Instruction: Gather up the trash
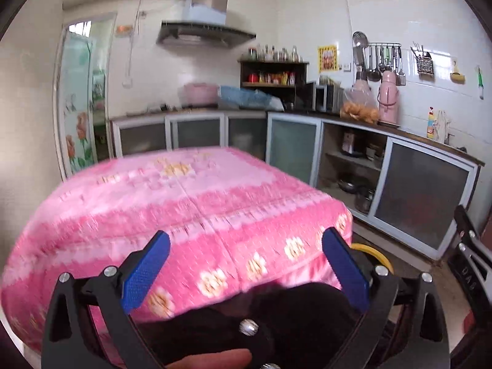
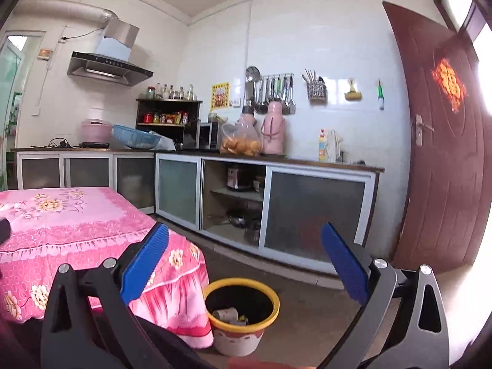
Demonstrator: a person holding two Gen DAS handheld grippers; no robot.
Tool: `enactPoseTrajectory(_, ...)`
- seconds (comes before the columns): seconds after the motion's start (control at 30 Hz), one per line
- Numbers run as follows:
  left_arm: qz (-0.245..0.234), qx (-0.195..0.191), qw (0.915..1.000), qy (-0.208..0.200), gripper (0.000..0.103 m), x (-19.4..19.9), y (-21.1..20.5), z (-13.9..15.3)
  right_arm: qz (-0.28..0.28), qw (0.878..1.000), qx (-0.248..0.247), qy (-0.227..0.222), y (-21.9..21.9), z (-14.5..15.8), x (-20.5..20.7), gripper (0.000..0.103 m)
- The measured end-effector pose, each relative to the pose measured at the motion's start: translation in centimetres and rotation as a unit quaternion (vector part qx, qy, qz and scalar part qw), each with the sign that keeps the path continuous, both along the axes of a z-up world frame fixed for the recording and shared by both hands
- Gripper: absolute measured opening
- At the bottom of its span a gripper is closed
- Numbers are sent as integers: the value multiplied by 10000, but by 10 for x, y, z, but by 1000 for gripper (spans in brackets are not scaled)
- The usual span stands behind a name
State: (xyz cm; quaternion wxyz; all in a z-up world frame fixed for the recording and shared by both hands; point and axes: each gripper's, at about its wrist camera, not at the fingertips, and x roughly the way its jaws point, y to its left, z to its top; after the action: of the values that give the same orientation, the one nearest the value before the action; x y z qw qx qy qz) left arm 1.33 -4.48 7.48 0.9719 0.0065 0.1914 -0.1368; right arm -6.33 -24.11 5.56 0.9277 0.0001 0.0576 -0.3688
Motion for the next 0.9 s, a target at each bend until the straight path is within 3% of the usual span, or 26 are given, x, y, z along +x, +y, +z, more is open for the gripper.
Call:
enactPoseTrajectory(0.07, 88, -174, 9994, 292, 95, 5, -1, -12, 24, 10000, 54, 71, 0, -7, 3, 95)
enactPoseTrajectory(0.17, 160, -90, 9984, 540, 95, 7, -4, -28, 90, 9995, 198, 208, -1, -17, 10, 95)
enactPoseTrajectory(0.33, 235, -89, 9974, 669, 95, 8, -2, -36, 168, 9967, 370, 702, 1, -35, 26, 95)
enactPoseTrajectory(0.4, 182, -144, 9974, 684, 95, 7, -1, -37, 175, 9967, 360, 708, 3, -36, 26, 95)
enactPoseTrajectory(0.6, 173, -64, 9991, 382, 95, -4, -4, -33, 210, 9976, 49, 653, 15, -33, 24, 95)
enactPoseTrajectory(0.73, 327, -44, 9990, -311, 95, -13, 0, -22, 338, 9968, 183, 696, 12, -33, 26, 95)
enactPoseTrajectory(0.83, 30, -168, 9990, -409, 95, -16, -1, -26, 609, 9943, 279, 833, 14, -36, 33, 95)
enactPoseTrajectory(0.9, -144, 40, 9993, -339, 95, -16, -7, -33, 710, 9928, 271, 931, 17, -37, 36, 95)
